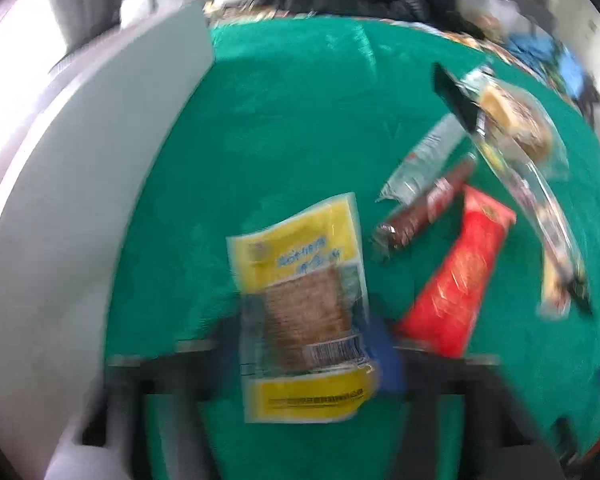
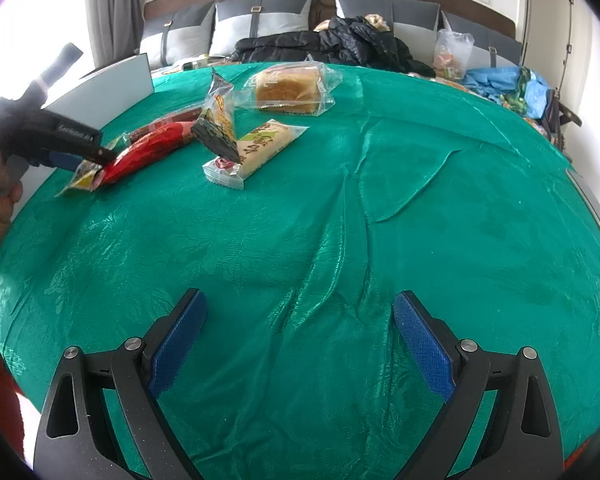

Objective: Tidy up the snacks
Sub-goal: 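Grasp the yellow dried-meat packet with the left tool and lift it, then grasp the long stick snack with the right tool while the left tool holds the yellow packet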

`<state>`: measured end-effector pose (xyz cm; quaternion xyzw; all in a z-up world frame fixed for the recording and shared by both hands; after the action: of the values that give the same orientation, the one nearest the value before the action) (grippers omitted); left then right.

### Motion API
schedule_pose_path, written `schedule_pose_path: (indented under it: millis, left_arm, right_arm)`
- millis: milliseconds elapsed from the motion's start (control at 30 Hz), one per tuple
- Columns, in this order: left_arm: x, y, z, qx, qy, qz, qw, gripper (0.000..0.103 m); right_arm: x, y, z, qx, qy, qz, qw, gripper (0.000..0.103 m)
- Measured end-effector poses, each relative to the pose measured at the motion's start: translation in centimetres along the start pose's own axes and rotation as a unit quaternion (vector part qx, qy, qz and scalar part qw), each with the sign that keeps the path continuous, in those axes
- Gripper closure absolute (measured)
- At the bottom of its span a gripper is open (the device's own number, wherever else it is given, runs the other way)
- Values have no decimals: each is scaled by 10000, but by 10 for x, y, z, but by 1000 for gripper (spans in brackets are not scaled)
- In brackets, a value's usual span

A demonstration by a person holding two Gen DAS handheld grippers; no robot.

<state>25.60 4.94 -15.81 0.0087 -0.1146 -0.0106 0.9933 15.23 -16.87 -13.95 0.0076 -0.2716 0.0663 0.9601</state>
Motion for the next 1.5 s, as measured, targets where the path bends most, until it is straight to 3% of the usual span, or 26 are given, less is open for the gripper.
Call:
schedule_pose_path:
  millis: [167, 200, 367, 567, 667, 733, 800, 1000, 1033, 1100, 1133, 1200, 1233, 1300, 1500]
  left_arm:
    - [-34, 10, 13, -87, -111, -362, 9992, 80]
    - [-40, 12, 18, -132, -166, -377, 9991, 92]
    - [-68, 18, 36, -508, -481, -177, 9974, 92]
    - [-77, 27, 39, -913, -688, 26, 9934, 93]
    - [-83, 31, 45, -1061, -792, 62, 9912, 93]
    - [-93, 38, 49, -1252, -832, 139, 9885, 93]
    - [-94, 41, 49, -1401, -849, 214, 9863, 93]
    - [-96, 40, 52, -1466, -894, 169, 9850, 93]
    - [-97, 39, 53, -1479, -904, 147, 9847, 93]
    - [-100, 37, 54, -1492, -919, 119, 9844, 93]
    - [-102, 38, 54, -1501, -923, 102, 9843, 93]
    - [-104, 36, 55, -1509, -923, 40, 9842, 93]
    - [-104, 35, 56, -1509, -930, 11, 9842, 93]
    - [-104, 34, 58, -1569, -944, -7, 9831, 93]
    - [-100, 28, 65, -2077, -953, 126, 9735, 93]
  right_arm:
    - [1, 0, 0, 3, -9, -3, 10000, 6]
    - [0, 0, 0, 3, -10, -3, 10000, 6]
    - [2, 0, -1, 9, -28, -6, 10000, 6]
    - [3, 1, -2, 37, 53, 28, 10000, 7]
    - [9, 0, 2, 358, 325, -159, 9987, 10]
    - [26, -2, 11, 637, 244, -377, 9970, 10]
    - [52, -1, 17, 636, 173, -389, 9971, 10]
    - [160, 52, -3, 964, 496, 281, 9937, 11]
    - [174, 61, -15, 994, 671, 336, 9922, 13]
    - [188, 72, -42, 998, 1023, 311, 9893, 40]
    - [190, 77, -58, 1027, 1290, 243, 9860, 64]
    - [183, 83, -90, 1071, 1919, 86, 9755, 67]
    - [180, 83, -98, 978, 2031, 54, 9742, 69]
    - [182, 81, -98, 800, 1922, 63, 9781, 80]
    - [177, 78, -51, 1143, 1424, -35, 9832, 82]
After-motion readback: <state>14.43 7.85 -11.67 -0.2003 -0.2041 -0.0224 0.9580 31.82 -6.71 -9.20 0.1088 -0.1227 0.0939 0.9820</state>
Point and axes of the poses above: each gripper's, at about its wrist camera, not at the fingertips, and z roughly against the way its jaws point, y to its left, x to its top, the point moved 10 cm from there along -z, roughly the way its jaws point, and after that the axes turned 13 degrees about y, right-handed, at the moved point
